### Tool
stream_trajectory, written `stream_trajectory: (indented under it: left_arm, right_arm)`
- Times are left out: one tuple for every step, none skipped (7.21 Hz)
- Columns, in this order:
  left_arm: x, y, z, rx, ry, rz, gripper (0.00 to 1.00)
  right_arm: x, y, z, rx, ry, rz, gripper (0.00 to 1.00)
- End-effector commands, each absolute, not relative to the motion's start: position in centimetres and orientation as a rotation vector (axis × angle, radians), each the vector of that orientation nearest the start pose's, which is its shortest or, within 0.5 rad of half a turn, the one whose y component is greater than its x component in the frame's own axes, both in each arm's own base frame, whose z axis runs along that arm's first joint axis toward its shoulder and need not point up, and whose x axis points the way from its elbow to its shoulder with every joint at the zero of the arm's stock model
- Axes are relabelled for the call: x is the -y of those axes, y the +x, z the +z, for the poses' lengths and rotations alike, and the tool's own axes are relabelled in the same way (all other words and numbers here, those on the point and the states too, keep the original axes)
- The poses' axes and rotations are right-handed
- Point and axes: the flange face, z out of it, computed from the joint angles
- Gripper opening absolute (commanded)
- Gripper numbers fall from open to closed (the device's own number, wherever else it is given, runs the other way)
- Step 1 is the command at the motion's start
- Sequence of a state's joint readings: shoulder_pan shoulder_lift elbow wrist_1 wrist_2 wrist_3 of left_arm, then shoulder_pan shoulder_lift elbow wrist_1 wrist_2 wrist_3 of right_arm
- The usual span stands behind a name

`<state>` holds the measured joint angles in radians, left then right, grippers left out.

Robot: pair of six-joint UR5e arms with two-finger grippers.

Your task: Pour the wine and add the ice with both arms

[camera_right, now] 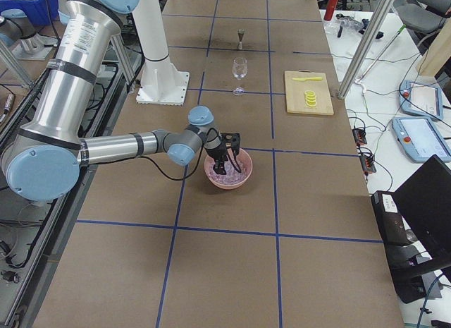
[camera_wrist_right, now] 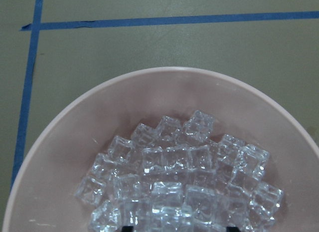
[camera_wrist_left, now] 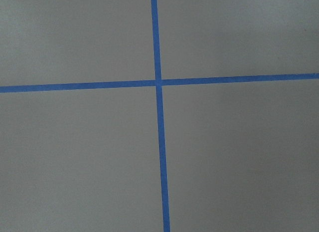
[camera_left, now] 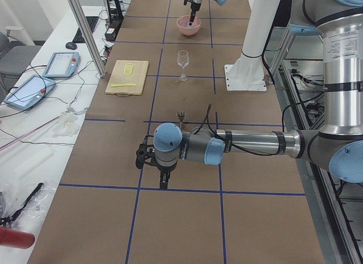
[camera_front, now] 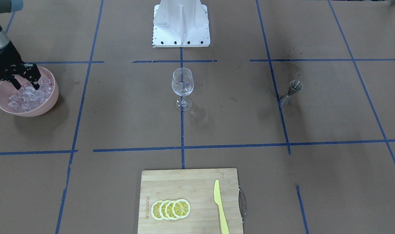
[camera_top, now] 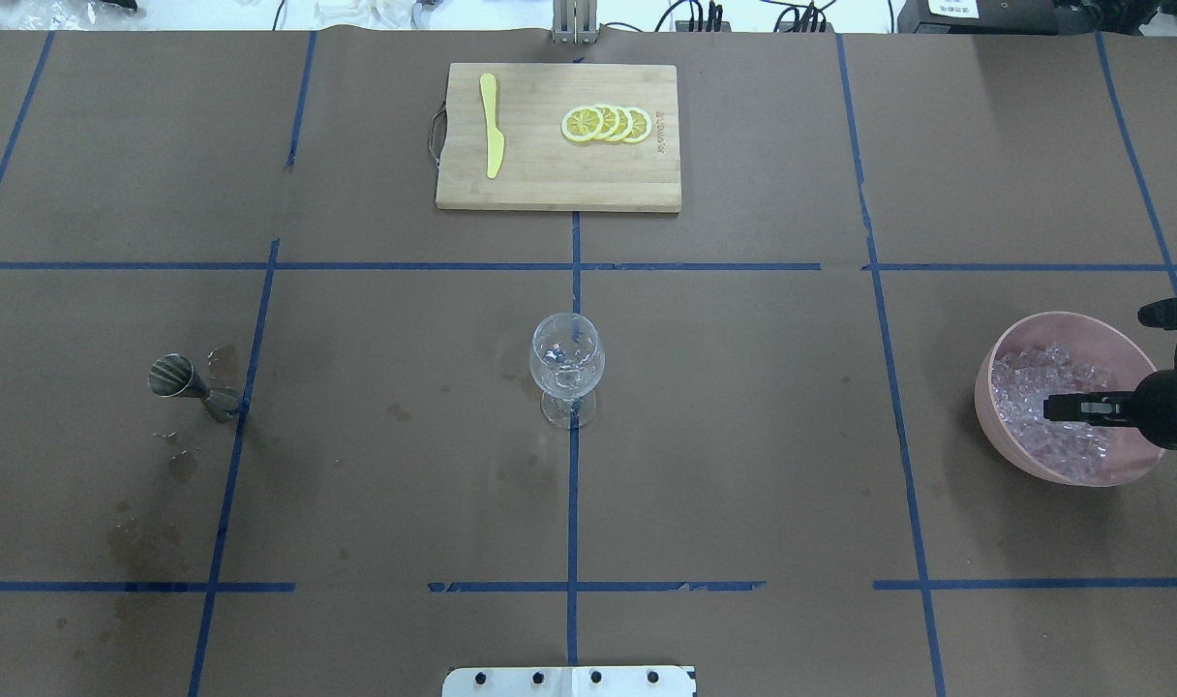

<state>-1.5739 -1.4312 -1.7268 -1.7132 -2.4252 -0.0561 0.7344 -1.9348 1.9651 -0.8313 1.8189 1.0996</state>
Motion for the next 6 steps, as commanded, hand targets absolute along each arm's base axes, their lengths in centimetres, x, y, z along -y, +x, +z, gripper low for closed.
stream_trajectory:
  left_arm:
    - [44.2,-5.9,62.6,-0.858,0.126,0.013,1.0]
    - [44.2,-5.9,62.7,-0.858,0.124,0.012,1.0]
    - [44.2,-6.0,62.7,-0.856,0.125,0.012,1.0]
    - [44.2,-6.0,62.8,-0.856,0.125,0.014,1.0]
    - [44.1,-6.0,62.9,-0.856,0.122,0.012,1.0]
    - [44.2,-6.0,62.7,-0.856,0.124,0.012,1.0]
  right_arm:
    - [33.5,-21.0,54.9,0.76,0.244,0.146,0.0]
    - [33.6,-21.0,54.8,0.762,0.248,0.143,0.0]
    - [33.7,-21.0,54.4,0.768,0.256,0.137,0.0]
    - [33.8,-21.2,53.6,0.783,0.262,0.132,0.0]
    - [34.2,-21.4,51.8,0.809,0.294,0.097,0.0]
    - [34.7,-21.8,49.1,0.854,0.325,0.075,0.0]
